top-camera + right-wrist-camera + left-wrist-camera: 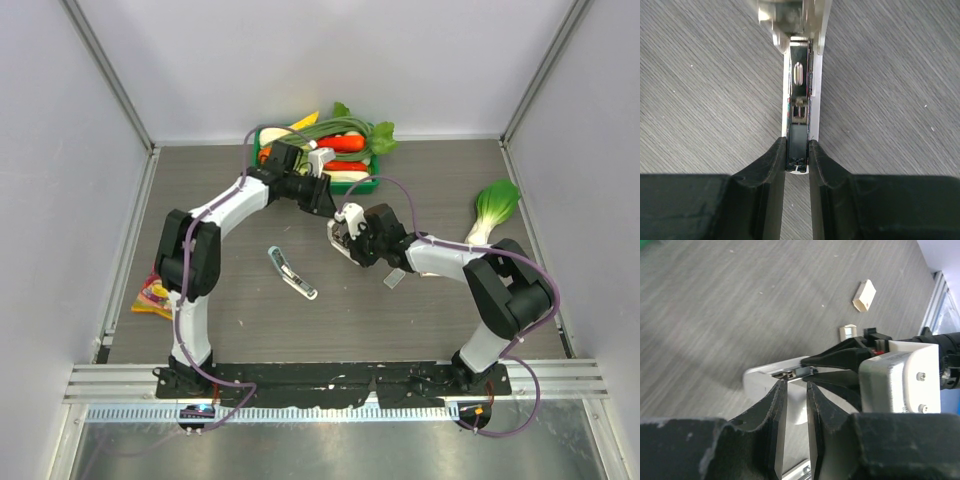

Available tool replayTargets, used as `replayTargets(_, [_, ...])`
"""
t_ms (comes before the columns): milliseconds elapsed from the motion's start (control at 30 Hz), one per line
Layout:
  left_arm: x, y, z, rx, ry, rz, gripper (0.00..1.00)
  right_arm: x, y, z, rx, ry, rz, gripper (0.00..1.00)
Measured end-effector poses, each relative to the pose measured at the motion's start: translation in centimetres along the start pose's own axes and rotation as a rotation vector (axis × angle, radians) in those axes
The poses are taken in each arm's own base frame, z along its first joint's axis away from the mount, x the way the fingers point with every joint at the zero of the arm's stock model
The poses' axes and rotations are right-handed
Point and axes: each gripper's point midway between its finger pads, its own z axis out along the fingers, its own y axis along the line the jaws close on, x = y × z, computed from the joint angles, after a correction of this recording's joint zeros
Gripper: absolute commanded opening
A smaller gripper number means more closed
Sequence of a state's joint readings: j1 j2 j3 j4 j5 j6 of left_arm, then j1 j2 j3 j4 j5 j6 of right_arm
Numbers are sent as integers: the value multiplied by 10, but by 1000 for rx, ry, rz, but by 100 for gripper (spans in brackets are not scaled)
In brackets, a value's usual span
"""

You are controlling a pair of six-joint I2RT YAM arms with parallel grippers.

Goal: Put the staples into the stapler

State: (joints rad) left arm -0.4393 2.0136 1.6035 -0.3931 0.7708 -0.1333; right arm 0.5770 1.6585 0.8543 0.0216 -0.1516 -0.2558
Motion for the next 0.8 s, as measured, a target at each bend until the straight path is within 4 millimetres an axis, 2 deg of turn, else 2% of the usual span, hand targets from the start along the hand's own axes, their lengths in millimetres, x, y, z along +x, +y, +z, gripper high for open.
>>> replayTargets(133, [7, -15, 8, 37, 21, -21, 26, -3, -2, 0, 4, -10, 1, 12])
replayTargets(300, [11, -25, 14, 62, 34, -42, 46, -2, -5, 0, 12, -9, 10, 12])
replayTargets(367, [10, -22, 13, 54, 28, -49, 57, -2, -7, 0, 15, -9, 13, 12])
replayTargets(467, [7, -15, 9, 40, 17, -59, 68, -2, -9, 0, 18, -11, 17, 12])
replayTargets(567, [4, -7, 3, 26, 5, -66, 72, -1, -12, -1, 22, -8, 22, 16])
replayTargets(800, [5, 9, -19, -14, 9, -58, 73, 1, -18, -2, 27, -6, 32, 27])
